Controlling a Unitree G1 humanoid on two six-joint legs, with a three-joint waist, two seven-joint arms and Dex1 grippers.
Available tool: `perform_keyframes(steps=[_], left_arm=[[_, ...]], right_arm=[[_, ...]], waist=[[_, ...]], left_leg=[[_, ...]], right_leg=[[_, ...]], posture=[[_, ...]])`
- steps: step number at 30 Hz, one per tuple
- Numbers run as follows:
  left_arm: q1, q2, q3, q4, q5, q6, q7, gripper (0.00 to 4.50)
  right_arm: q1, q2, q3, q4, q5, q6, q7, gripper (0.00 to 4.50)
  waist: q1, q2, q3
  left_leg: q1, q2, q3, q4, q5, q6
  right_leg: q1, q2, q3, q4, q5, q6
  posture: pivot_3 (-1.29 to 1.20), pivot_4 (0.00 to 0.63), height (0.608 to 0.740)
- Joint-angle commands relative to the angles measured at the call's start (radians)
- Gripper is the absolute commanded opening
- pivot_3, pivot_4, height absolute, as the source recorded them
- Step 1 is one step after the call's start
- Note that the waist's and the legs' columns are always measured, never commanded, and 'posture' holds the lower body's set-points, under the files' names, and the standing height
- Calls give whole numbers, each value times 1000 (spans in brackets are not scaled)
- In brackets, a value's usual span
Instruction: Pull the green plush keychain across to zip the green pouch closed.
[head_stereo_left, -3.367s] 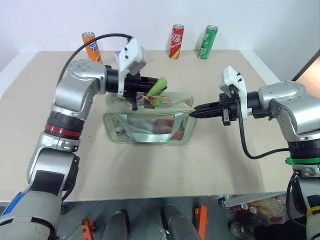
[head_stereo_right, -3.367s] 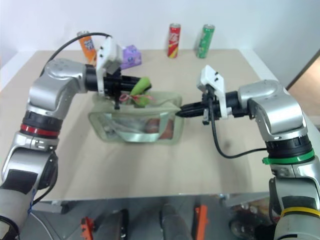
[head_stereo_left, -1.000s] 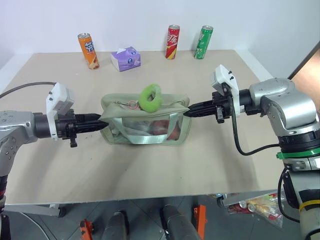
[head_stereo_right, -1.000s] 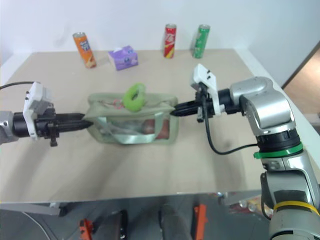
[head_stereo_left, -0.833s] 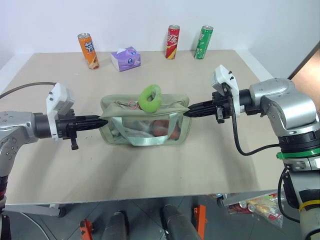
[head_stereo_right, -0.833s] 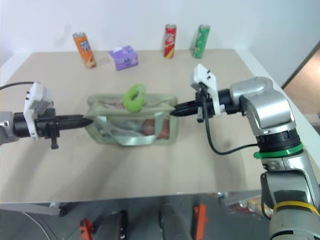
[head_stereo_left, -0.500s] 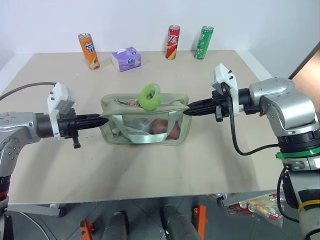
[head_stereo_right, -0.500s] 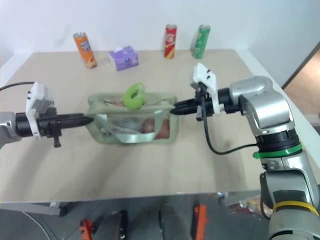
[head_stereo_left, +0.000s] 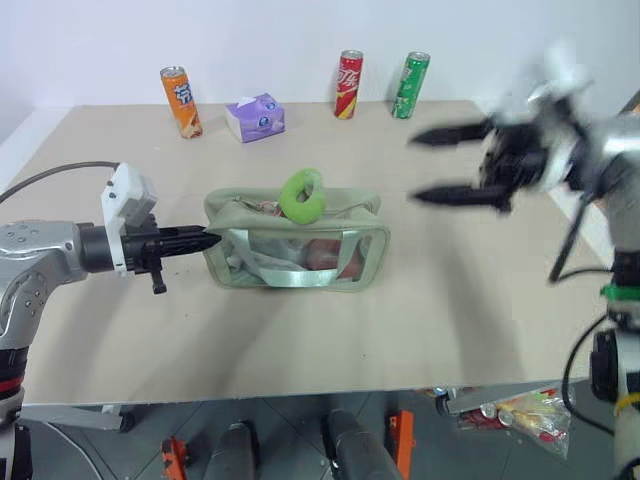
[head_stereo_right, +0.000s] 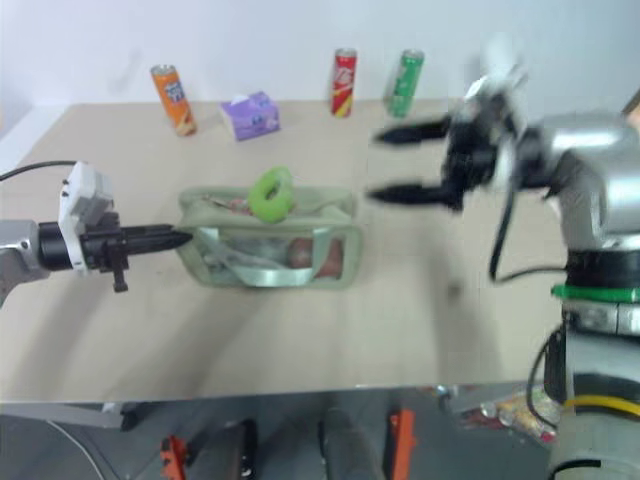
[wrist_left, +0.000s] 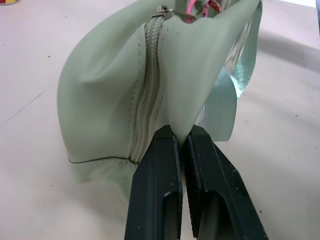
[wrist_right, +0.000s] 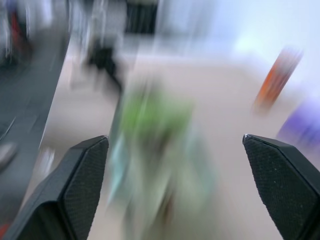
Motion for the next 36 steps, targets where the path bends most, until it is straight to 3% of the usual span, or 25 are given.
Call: perform_keyframes(steps=[1, 8, 13, 36], left_arm=[[-8, -6, 2, -14, -3, -7, 8, 0], [14, -7, 22, -44, -18, 2, 26, 0], [24, -4, 31, -55, -30, 7, 36, 0], [-16, -4, 14, -39, -33, 11, 43, 0]], right_arm=[[21, 58, 94, 7, -148, -185, -67, 4490], [82, 104, 252, -54, -411, -566, -121, 4490], [66, 132, 277, -18, -477, -726, -145, 4490], [47, 214, 323, -75, -457, -805, -64, 4490]], waist=[[0, -6, -4], [4, -2, -1], [6, -2, -1], [7, -2, -1]], left_leg=[[1, 0, 0, 0, 0, 0], [-6, -2, 2, 1, 0, 0], [-6, -1, 0, -1, 0, 0], [-5, -1, 0, 1, 0, 0]], right_leg=[[1, 0, -1, 0, 0, -1], [-3, -2, 2, -1, 0, 3], [-3, -1, 0, -1, 0, 6], [-2, -1, 0, -1, -1, 2]], posture=[[0, 150, 740], [0, 150, 740], [0, 150, 740], [0, 150, 740]])
